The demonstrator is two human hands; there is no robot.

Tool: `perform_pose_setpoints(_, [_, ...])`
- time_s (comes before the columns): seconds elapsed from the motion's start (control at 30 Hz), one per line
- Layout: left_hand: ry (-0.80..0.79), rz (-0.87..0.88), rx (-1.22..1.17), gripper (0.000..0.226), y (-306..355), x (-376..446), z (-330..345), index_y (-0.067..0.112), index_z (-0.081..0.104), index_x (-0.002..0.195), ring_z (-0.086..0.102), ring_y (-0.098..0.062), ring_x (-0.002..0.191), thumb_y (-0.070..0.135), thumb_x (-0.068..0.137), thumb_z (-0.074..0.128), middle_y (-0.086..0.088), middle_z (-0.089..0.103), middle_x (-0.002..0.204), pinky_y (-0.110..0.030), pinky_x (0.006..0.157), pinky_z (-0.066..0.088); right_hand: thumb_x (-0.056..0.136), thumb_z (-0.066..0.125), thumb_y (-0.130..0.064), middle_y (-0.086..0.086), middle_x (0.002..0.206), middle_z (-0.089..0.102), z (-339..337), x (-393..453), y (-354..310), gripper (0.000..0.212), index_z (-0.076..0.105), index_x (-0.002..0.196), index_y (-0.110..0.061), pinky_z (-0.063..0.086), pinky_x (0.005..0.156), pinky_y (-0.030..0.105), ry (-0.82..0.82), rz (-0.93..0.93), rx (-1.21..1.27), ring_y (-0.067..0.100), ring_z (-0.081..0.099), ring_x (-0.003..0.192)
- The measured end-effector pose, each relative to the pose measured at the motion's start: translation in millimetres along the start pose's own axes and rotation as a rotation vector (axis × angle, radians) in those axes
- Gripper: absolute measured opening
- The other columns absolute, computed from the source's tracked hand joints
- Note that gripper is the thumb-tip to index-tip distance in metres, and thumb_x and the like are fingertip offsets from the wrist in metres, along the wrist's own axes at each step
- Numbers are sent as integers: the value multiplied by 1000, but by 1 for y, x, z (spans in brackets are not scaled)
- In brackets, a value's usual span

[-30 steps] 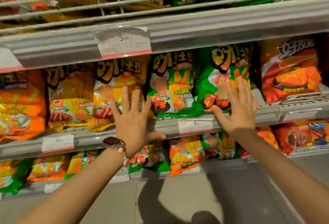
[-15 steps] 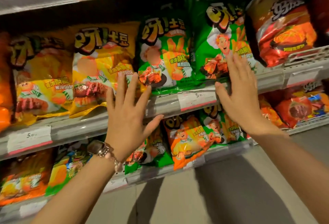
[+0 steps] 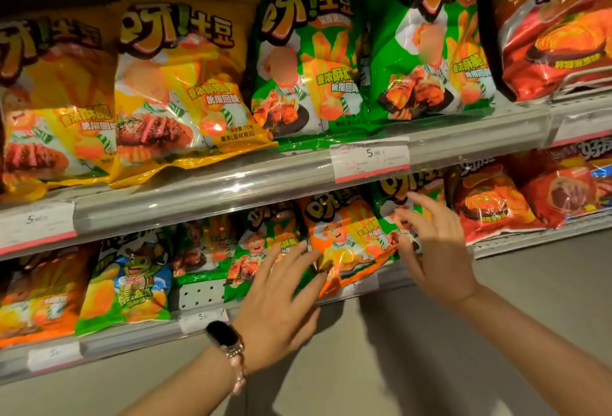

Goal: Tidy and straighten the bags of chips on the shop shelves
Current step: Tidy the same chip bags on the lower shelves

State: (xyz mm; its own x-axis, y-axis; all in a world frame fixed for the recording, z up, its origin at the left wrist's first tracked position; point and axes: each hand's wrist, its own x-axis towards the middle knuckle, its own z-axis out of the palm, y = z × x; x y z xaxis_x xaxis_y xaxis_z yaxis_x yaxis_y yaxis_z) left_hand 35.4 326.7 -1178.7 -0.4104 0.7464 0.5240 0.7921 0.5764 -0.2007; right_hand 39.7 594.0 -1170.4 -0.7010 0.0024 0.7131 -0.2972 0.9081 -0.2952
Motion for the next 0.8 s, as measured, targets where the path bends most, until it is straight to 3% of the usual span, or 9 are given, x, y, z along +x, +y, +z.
perform_pose_setpoints(0.1, [-303,-255,24,91,1,7,10,15,46,132,41,-38,132,47,56,86,-19,49,139,-65,94,43,83,62,-18,20,119,57,22,-3,-2,37,62,116,0,51,88,47,-187,71,45,35,58,108])
perform_pose_setpoints(0.2, [-663,-535,23,121,-14,5,24,27,-8,152,-14,-34,146,64,69,71,-8,-17,158,-61,115,5,77,74,-21,21,120,54,49,6,-3,51,58,121,-1,49,86,45,-273,227,-39,37,55,109])
perform_pose_setpoints(0.27, [-790,-586,21,128,-19,-1,36,33,-25,146,-29,-32,140,67,67,69,-7,-30,155,-60,114,-3,82,68,-29,20,122,49,59,12,0,47,56,119,-3,43,87,41,-260,440,-44,36,48,111])
perform_pose_setpoints(0.37, [-826,-604,11,131,-21,-6,51,35,-32,140,-30,-35,139,61,68,73,-10,-33,153,-64,113,0,82,68,-29,28,131,43,64,13,19,49,53,117,2,38,90,45,-146,627,-132,41,43,120])
perform_pose_setpoints(0.47, [-829,-637,58,123,-22,-6,60,37,-33,140,-24,-35,142,31,80,75,-10,-34,151,-64,112,5,81,71,-37,31,132,42,62,19,31,62,50,120,6,35,97,49,-185,666,-161,42,39,124])
perform_pose_setpoints(0.53, [-825,-629,99,118,-22,-8,65,38,-32,140,-21,-35,144,7,83,67,-11,-30,154,-63,113,7,78,73,-42,28,108,51,63,19,27,58,56,106,6,41,85,48,-127,529,-132,42,50,105])
perform_pose_setpoints(0.6, [-803,-613,127,118,-24,-13,69,36,-39,134,-18,-35,145,3,84,63,-10,-27,156,-63,112,9,73,74,-46,23,85,54,68,12,10,56,59,87,6,48,64,42,-59,350,-128,37,56,79])
perform_pose_setpoints(0.7, [-775,-562,154,122,-31,-21,73,38,-49,121,-13,-35,146,-1,83,60,-9,-24,158,-63,110,15,62,82,-53,24,84,59,81,7,-10,71,61,91,8,54,57,40,-198,318,-108,35,61,73])
perform_pose_setpoints(0.8, [-757,-539,156,124,-34,-23,73,42,-46,125,-8,-35,146,-5,81,60,-9,-18,159,-63,108,18,70,72,-60,15,112,56,89,18,-10,78,48,119,-5,49,81,38,-547,557,-18,33,58,103])
